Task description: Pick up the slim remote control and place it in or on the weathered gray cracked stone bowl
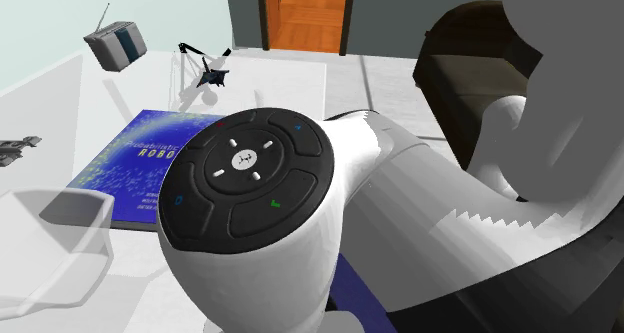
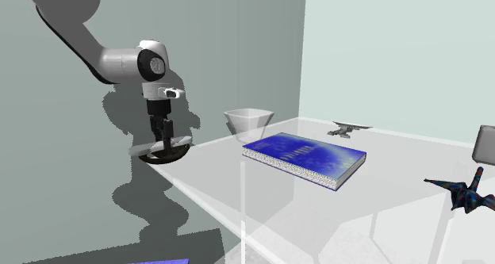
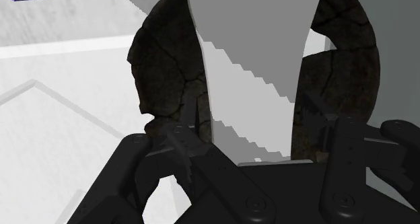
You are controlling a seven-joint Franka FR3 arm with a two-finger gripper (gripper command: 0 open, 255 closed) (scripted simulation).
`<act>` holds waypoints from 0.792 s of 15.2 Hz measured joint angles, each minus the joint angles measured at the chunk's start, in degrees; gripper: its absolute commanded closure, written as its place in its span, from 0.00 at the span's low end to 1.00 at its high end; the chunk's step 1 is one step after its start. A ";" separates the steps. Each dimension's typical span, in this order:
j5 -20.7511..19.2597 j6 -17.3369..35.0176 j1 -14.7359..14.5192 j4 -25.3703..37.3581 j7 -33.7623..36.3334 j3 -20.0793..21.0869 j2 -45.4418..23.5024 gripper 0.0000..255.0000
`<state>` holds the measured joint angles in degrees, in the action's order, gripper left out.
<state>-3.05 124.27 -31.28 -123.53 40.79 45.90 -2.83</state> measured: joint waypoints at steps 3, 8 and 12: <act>0.00 0.01 0.00 -0.01 0.00 0.00 0.00 0.00; 0.54 -0.79 0.06 0.39 -0.34 0.04 0.63 0.00; 2.93 -6.03 0.48 3.74 -2.27 -0.15 3.44 0.00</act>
<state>-0.12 118.25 -30.80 -119.79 38.52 45.75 0.61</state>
